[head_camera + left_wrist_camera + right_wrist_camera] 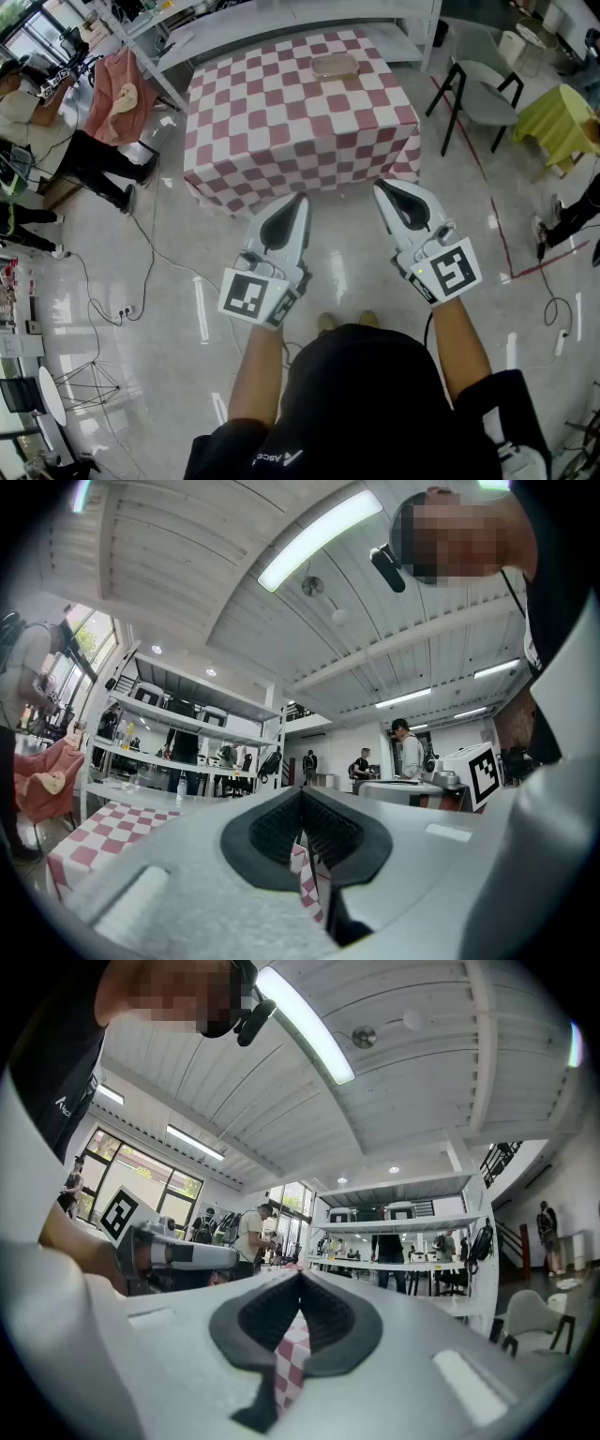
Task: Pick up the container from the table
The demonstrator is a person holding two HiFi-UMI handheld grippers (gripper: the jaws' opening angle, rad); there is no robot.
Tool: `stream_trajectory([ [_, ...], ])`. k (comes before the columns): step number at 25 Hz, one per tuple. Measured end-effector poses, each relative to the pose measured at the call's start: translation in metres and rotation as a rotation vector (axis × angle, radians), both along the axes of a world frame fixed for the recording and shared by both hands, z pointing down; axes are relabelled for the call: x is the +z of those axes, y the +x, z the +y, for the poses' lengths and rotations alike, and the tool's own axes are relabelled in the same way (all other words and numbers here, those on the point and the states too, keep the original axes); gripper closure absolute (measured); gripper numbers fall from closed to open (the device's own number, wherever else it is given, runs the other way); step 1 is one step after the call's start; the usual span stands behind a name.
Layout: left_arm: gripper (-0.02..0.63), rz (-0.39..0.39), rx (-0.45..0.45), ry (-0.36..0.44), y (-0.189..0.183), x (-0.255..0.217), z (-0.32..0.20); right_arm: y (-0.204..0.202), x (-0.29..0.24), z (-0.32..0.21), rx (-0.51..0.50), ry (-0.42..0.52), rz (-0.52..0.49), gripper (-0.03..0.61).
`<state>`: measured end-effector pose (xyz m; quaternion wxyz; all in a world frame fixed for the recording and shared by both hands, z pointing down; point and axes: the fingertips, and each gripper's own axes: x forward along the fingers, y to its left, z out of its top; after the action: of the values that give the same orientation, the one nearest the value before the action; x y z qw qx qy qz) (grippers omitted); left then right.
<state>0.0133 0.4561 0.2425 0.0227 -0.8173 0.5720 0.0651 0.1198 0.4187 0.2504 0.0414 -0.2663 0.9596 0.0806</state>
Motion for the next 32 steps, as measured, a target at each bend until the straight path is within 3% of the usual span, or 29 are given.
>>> stream_trajectory([
  [8,0.604,0.013,0.018,0.007,-0.015,0.001,-0.003,-0.016,0.001,0.000,-0.013,-0.021,-0.006,0.575],
  [22,0.604,0.021,0.090,0.031,-0.081,0.011,-0.015,-0.071,0.013,-0.007,0.067,-0.041,-0.012,0.575],
  [27,0.604,0.028,0.091,0.026,-0.100,0.010,-0.080,-0.085,0.011,-0.072,0.074,-0.044,-0.004,0.575],
  [32,0.604,0.019,0.081,0.025,-0.073,0.003,-0.173,-0.052,0.006,-0.166,0.076,-0.042,-0.006,0.575],
])
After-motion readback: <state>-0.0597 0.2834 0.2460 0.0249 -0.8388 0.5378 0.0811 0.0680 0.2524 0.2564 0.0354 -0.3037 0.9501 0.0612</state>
